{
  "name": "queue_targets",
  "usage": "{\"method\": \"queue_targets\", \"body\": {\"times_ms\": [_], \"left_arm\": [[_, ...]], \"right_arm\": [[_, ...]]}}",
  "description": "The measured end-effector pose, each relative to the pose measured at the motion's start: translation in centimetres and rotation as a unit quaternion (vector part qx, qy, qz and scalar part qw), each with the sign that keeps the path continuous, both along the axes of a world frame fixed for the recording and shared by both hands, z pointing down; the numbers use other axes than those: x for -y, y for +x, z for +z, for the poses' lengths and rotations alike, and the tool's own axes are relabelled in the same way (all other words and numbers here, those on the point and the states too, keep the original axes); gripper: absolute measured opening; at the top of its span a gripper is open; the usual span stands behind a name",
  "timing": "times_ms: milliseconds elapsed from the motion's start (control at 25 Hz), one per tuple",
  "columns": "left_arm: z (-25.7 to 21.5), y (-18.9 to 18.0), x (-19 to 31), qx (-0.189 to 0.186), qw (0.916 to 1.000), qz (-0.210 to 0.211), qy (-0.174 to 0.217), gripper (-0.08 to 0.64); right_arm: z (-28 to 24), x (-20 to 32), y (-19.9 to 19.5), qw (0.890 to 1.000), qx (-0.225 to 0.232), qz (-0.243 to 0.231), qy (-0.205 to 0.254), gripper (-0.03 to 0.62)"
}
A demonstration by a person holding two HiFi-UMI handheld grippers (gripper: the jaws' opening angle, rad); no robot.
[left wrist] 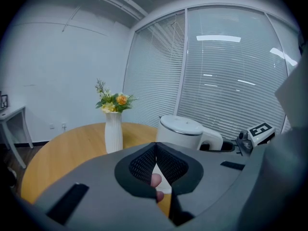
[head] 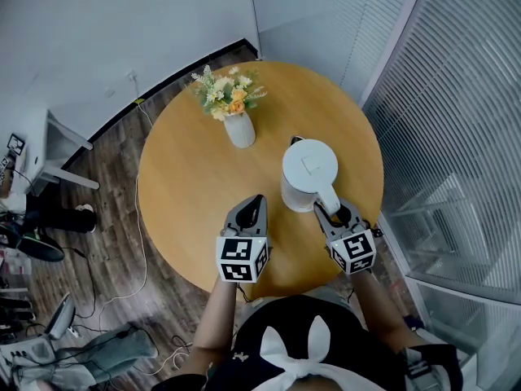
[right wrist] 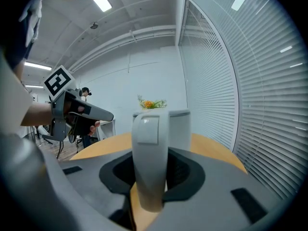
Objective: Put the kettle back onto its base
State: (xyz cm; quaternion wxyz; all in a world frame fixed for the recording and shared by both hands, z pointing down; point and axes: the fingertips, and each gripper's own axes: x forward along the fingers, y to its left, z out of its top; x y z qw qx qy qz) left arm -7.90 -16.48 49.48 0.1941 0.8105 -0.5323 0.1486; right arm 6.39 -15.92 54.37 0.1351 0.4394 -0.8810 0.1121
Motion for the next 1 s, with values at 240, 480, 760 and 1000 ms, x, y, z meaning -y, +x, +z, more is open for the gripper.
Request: {"method": "queue_targets", "body": {"times_ms": [240,480,760,1000], "left_arm": [[-0.4,0.1,-0.4,0.0,1.0,0.002,0.003,0.02],[-0.3,0.1,-0.4,0.0,1.0,0.002,0.004,0.02],[-0.3,0.1,-0.5,-0.001,1.0,0.002,0.002,0.02],[-0.3,0.2,-0.6,0.0,1.0,0.003,0.002,0.02]], "right_arm": [[0.0,-0.9,0.2,1.0,-0.001,-0.001,-0.001,0.126],[0.3,-1.1,0.1,1.0,-0.001,-0.002,-0.009,0.127],[0.6,-1.3,0.0,1.0,-0.009,-0.004,-0.017,0.129],[0.9,-2.0,0.0,0.999,-0.028,-0.014,-0.015,0.129]]}}
